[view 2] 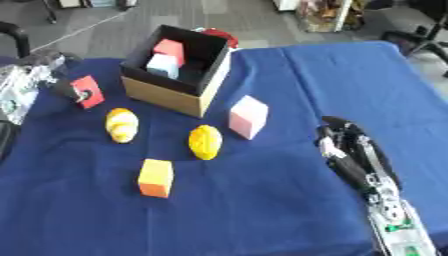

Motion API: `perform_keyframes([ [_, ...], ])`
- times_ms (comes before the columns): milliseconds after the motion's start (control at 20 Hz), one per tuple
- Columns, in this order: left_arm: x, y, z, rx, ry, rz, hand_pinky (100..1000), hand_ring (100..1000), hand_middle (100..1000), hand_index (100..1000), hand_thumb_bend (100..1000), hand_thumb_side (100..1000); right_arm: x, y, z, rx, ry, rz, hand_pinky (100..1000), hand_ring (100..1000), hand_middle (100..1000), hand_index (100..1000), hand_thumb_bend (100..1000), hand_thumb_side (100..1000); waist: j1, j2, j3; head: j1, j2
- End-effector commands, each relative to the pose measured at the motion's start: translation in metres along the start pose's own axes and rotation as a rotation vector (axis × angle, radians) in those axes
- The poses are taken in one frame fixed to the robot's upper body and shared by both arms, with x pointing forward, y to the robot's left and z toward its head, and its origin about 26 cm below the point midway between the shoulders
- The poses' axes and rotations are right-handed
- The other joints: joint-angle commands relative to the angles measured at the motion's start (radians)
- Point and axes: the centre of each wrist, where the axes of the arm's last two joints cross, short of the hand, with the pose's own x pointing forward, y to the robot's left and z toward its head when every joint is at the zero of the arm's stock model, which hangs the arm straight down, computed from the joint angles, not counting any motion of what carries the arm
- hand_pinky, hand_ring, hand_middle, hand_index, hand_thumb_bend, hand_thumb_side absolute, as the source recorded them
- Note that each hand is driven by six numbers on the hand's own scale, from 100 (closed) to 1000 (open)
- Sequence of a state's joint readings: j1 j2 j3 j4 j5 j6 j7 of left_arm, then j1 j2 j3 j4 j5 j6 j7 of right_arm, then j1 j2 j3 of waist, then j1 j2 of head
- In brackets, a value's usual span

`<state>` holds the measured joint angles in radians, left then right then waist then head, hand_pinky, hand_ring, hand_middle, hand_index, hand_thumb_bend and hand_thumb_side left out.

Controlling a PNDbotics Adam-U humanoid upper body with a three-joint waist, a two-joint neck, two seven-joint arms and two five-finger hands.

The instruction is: Pick up objects on the table and place them in the box.

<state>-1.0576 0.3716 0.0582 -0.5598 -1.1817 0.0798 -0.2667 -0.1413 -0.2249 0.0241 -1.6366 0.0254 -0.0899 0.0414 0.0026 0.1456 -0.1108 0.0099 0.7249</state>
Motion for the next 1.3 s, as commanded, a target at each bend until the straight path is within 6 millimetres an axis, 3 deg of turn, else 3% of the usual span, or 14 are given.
perform_keyframes([
  [50, -0.011, 0.014, 0.001, 0.052, 0.030, 0.017, 798, 733, 784, 920, 369, 265, 0.006, -0.007, -0.004, -0.004, -0.026, 0.021, 737, 619, 663, 820, 100, 405, -0.003, -0.003, -0.003, -0.001, -0.014],
  [450, -0.014, 0.007, 0.001, 0.084, 0.070, 0.042, 827, 771, 832, 947, 398, 422, 0.008, -0.007, -0.006, -0.003, -0.033, 0.019, 737, 619, 663, 819, 100, 405, -0.006, 0.010, -0.009, -0.005, -0.026],
  [1100, -0.014, -0.002, 0.000, 0.074, 0.137, 0.011, 809, 749, 794, 912, 383, 390, 0.010, -0.008, -0.009, -0.004, -0.043, 0.016, 737, 619, 664, 819, 100, 404, -0.008, 0.030, -0.020, -0.010, -0.036],
  [1300, -0.014, -0.003, 0.000, 0.074, 0.142, 0.017, 779, 688, 711, 838, 313, 290, 0.010, -0.008, -0.009, -0.004, -0.043, 0.015, 738, 619, 665, 819, 100, 404, -0.009, 0.030, -0.020, -0.012, -0.036],
])
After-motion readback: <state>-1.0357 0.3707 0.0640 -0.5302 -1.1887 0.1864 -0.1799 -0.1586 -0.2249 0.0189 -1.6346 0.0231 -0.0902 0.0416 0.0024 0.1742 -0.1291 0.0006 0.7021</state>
